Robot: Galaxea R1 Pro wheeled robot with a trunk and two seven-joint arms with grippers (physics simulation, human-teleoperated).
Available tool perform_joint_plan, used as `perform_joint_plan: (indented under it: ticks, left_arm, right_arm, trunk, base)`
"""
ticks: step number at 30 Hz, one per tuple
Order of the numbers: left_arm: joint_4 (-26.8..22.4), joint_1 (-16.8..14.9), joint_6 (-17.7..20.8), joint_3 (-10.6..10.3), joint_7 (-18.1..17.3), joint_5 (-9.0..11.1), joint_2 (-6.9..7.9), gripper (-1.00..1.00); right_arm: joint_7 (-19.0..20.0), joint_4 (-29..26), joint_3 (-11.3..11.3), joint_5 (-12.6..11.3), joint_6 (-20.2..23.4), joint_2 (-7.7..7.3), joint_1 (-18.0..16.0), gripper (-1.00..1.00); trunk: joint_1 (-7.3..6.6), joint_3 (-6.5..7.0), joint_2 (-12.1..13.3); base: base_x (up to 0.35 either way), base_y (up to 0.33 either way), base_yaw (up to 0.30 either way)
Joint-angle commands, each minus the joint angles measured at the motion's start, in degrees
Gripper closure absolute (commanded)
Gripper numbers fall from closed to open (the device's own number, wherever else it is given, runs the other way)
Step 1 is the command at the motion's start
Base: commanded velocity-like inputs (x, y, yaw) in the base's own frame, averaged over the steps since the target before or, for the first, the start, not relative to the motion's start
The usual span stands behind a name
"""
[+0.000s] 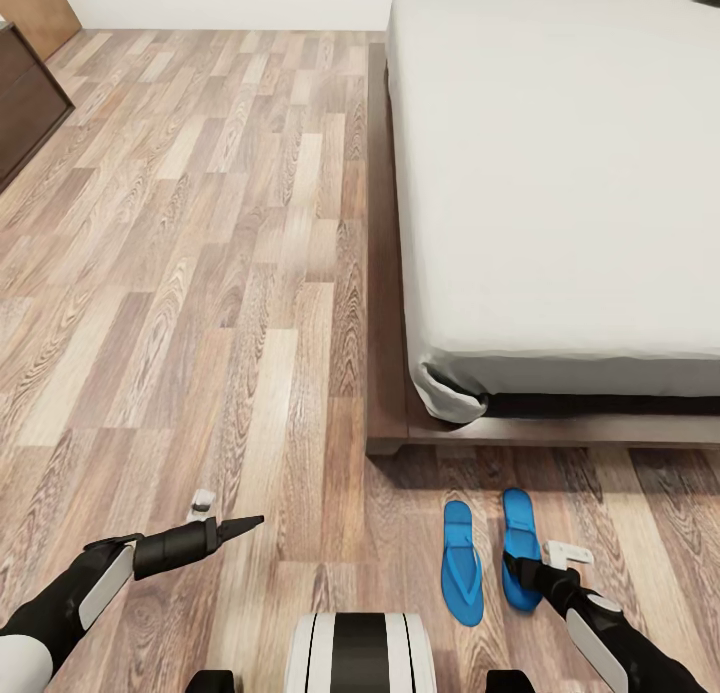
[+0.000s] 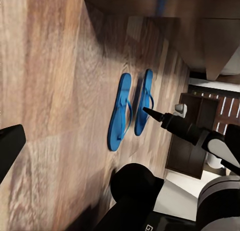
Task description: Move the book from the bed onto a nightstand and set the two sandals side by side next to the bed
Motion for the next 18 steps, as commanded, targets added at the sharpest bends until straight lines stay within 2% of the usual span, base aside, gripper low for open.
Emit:
perform_joint_plan:
  ticks: [1,18]
  left_arm:
    - [0.0,0.0,0.5,-0.3,0.0,0.5,0.07,-1.0]
    - [0.0,0.0,0.5,-0.4,0.1,0.5,-0.01,-1.0]
  right_arm:
    - [-0.2,-0.1,0.3,-0.5,0.0,-0.07,0.0,1.0]
    - [-0.2,-0.1,0.3,-0.4,-0.1,-0.07,0.0,1.0]
  trunk:
    - [-0.01,-0.03,0.0]
    - [0.43,-3.8,-0.2]
  base:
    - [0.0,0.0,0.0]
    - [0.0,0.0,0.0]
